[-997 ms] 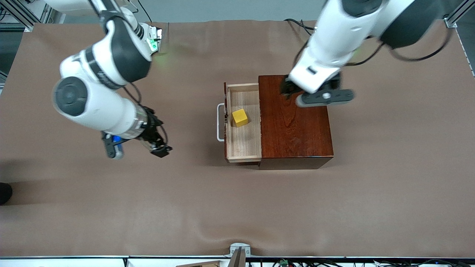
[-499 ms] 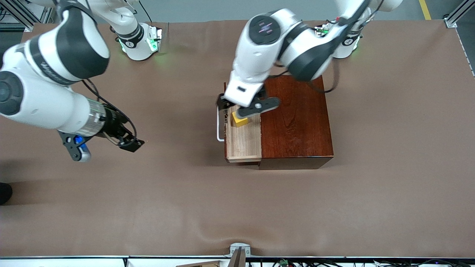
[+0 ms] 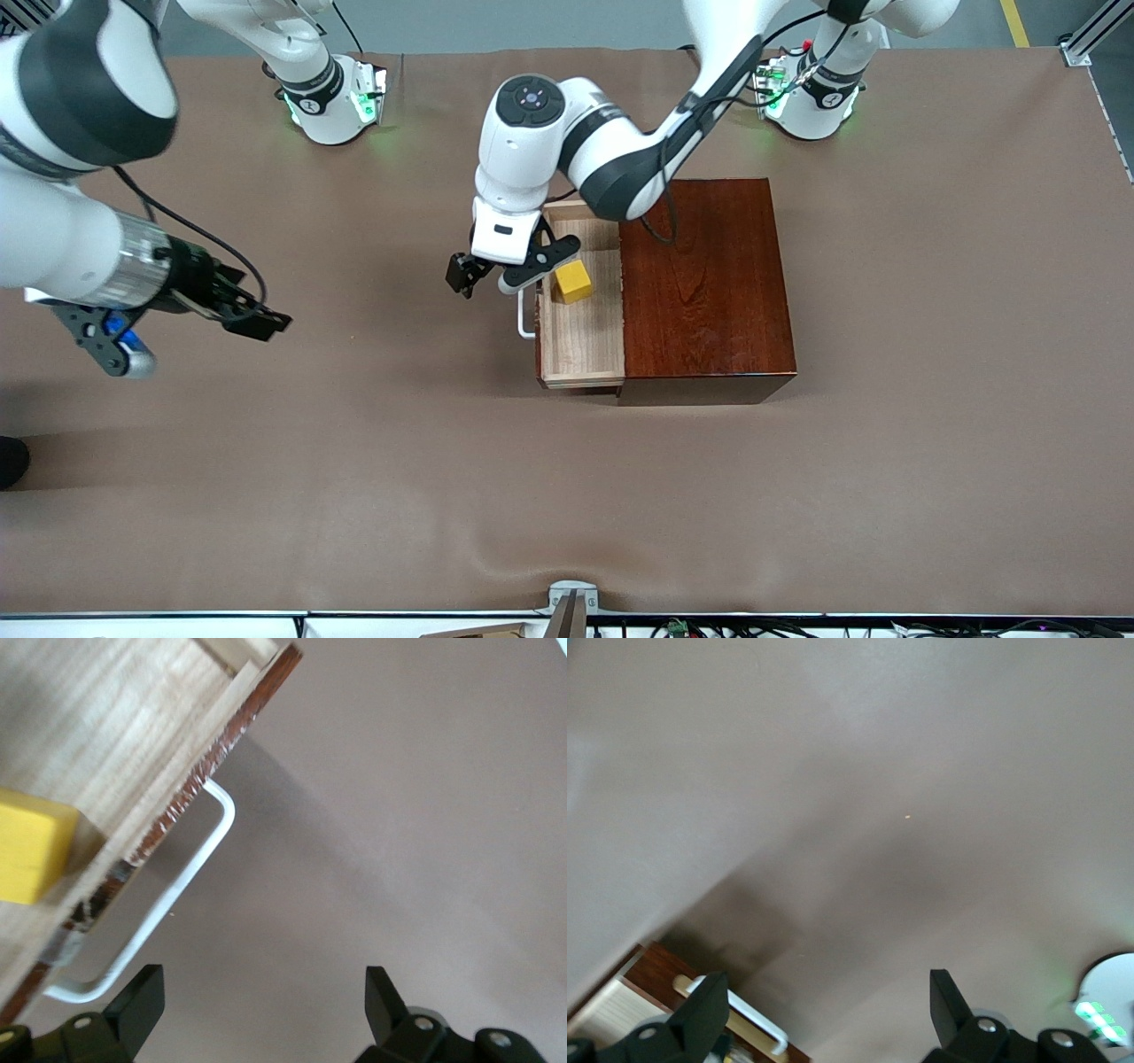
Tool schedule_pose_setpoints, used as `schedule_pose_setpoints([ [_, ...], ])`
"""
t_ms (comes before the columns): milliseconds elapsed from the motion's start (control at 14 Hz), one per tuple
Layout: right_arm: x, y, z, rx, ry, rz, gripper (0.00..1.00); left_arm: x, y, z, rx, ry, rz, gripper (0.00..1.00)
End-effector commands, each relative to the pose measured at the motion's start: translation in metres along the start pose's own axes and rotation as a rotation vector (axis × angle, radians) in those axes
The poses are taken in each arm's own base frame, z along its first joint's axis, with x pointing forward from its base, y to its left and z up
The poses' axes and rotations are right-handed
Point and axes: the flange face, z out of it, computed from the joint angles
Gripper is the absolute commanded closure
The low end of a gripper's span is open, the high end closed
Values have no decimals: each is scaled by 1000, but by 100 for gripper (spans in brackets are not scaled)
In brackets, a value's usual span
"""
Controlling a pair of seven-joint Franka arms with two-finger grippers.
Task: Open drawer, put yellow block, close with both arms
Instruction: 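Push the drawer shut by its handle with the left gripper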
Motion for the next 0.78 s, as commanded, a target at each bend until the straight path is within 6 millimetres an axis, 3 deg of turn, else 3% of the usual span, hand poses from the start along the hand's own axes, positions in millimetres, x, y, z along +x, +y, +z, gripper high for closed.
schedule_pose_setpoints([
  [0,6,22,-13,0,-2,-72,0,-20,3,39,-43,45,-121,0],
  [142,11,38,-24,4,-6,-110,0,-28,-2,61,-53,70,-216,0],
  [427,21,59,-33,-2,-4,-193,0,-26,-6,70,-35,81,-300,0],
  [712,8,65,-49,-36,46,-283,0,-17,-20,81,82,116,-316,0],
])
